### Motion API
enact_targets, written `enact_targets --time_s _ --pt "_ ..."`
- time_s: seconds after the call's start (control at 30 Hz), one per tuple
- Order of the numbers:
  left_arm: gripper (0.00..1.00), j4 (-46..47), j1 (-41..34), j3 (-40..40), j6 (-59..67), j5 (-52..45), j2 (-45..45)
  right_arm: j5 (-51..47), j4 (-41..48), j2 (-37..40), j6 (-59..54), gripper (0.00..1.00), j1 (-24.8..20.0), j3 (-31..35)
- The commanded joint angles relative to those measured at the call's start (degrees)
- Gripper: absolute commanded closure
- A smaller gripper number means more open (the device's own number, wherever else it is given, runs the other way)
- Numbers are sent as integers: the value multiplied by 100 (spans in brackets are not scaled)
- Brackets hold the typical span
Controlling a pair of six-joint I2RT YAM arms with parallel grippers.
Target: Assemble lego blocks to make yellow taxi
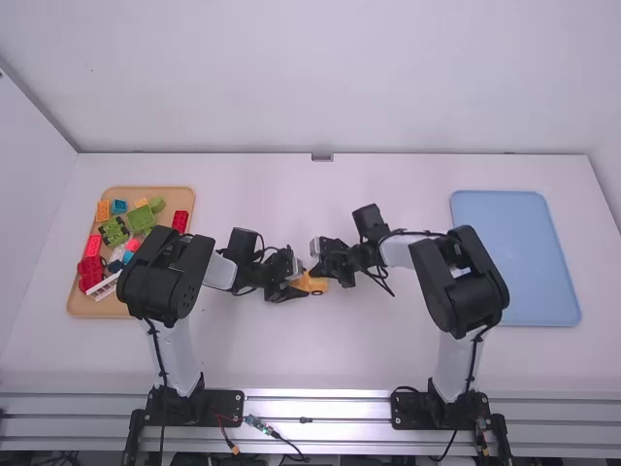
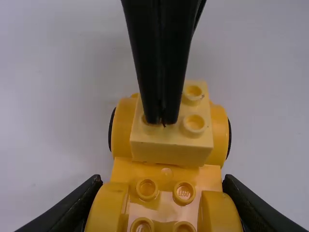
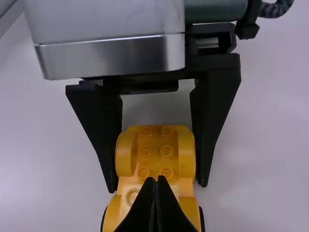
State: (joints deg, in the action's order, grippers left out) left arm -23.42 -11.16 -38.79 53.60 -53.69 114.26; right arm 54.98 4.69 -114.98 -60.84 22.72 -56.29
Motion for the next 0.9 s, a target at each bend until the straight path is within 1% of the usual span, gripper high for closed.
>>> enact_targets --time_s 0.0,0.27,0.4,0.57,0.8,0.87 --pt "46 53 -11 -30 -51 83 32 -236 179 -231 -162 100 20 35" --pt "46 44 -9 -48 -51 85 32 -337 170 -235 -413 100 35 221" --pt "46 182 -9 -120 -51 81 32 -562 -166 -233 -190 100 70 361" --pt "46 309 -11 -197 -51 83 32 -509 -616 -235 -46 100 59 568" --pt "47 315 -9 -201 -51 83 32 -669 -581 -235 -125 100 59 632" --pt "48 313 -7 -203 -48 83 32 -728 -599 -235 -299 100 59 702"
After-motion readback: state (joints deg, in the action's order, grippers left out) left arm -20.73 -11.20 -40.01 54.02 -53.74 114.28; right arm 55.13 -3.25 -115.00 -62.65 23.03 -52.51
